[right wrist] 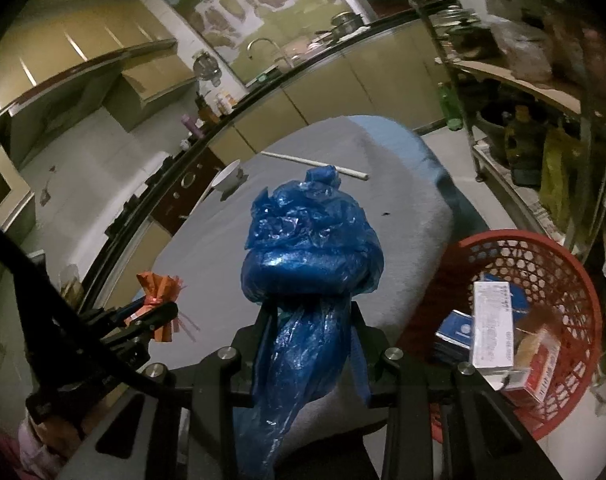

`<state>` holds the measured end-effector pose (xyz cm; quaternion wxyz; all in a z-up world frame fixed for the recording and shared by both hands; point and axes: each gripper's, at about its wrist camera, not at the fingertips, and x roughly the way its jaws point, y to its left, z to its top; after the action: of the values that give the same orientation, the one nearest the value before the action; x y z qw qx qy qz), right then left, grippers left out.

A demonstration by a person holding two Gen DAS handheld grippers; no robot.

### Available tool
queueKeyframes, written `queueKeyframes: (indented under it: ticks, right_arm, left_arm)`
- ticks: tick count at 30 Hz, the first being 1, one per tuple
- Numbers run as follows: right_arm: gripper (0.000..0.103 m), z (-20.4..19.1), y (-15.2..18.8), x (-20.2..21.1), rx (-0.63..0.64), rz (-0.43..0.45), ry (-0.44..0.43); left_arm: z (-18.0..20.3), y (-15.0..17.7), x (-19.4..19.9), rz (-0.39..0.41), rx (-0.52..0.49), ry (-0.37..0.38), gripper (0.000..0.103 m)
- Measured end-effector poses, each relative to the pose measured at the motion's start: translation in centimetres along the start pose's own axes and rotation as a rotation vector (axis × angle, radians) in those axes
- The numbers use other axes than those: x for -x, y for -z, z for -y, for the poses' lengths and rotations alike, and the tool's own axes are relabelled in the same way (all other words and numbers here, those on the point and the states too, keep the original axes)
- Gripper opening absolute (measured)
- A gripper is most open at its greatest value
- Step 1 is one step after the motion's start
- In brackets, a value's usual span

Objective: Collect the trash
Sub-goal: 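Carry the orange bag with left and blue bag with right toward the red basket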

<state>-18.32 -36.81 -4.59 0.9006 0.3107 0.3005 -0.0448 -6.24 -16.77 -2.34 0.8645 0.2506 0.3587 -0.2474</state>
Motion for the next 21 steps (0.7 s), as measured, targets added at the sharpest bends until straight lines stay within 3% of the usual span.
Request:
queueKeyframes:
  ticks: [21]
  right_arm:
    - [0.036, 3.8, -0.3, 3.1, -0.080, 0.058, 0.034]
  left_arm:
    - [4.2, -1.9, 1.4, 0.046, -0.096, 0.025, 0.032]
